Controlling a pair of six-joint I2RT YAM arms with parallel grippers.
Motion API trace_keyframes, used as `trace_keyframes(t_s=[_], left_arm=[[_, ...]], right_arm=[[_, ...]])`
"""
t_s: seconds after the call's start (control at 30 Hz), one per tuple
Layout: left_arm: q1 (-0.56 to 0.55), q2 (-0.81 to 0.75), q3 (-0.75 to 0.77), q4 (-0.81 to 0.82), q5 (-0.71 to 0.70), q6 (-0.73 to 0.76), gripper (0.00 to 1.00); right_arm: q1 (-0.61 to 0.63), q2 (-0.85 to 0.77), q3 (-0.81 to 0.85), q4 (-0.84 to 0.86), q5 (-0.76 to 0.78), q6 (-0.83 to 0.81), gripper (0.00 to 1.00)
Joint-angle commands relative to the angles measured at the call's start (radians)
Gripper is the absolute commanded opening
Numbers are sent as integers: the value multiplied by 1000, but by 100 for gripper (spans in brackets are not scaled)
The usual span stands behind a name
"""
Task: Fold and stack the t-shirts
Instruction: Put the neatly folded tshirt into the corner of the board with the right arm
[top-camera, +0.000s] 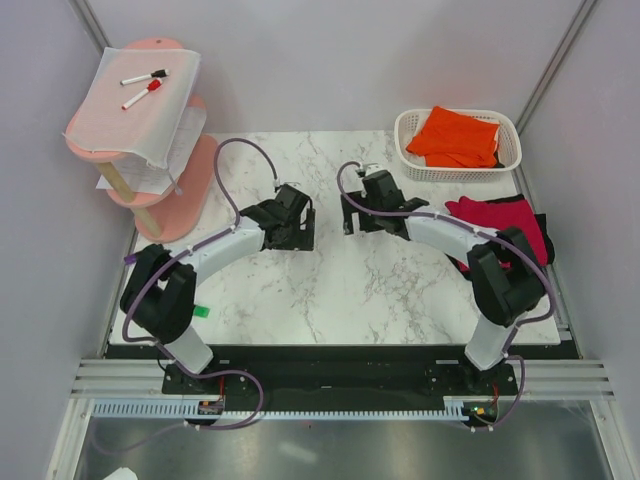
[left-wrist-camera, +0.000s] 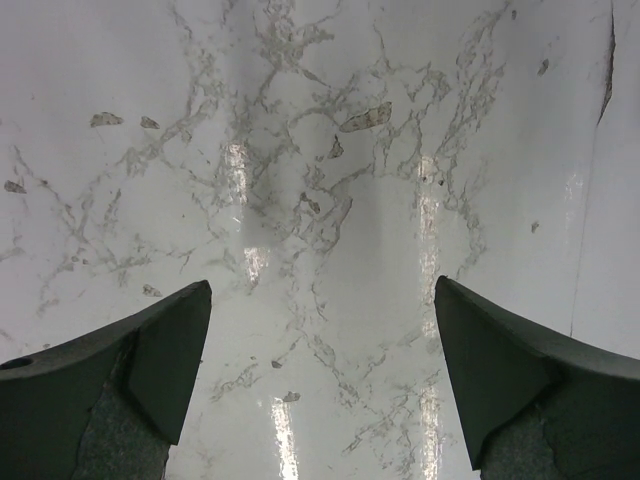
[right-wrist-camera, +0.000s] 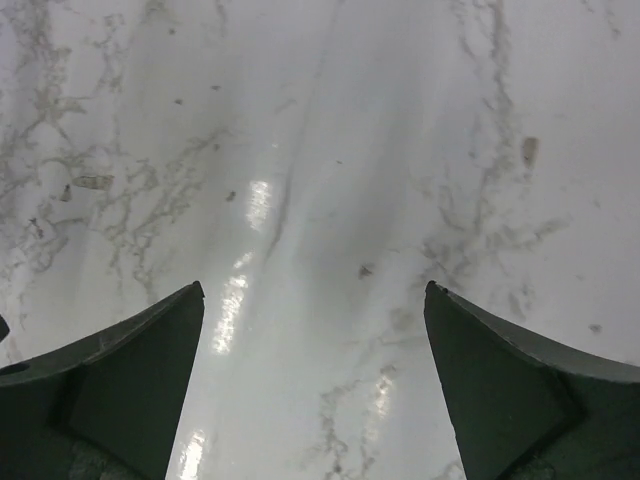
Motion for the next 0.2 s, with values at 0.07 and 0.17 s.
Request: trace_keyframes(t_s=[0.07, 0.17], left_arm=[[16, -49, -10, 38, -66, 65, 100], [22, -37, -13, 40, -70, 63, 100]], right_arm=[[128, 150, 146, 40, 28, -25, 98], [162, 190, 178, 34, 39, -27, 98]])
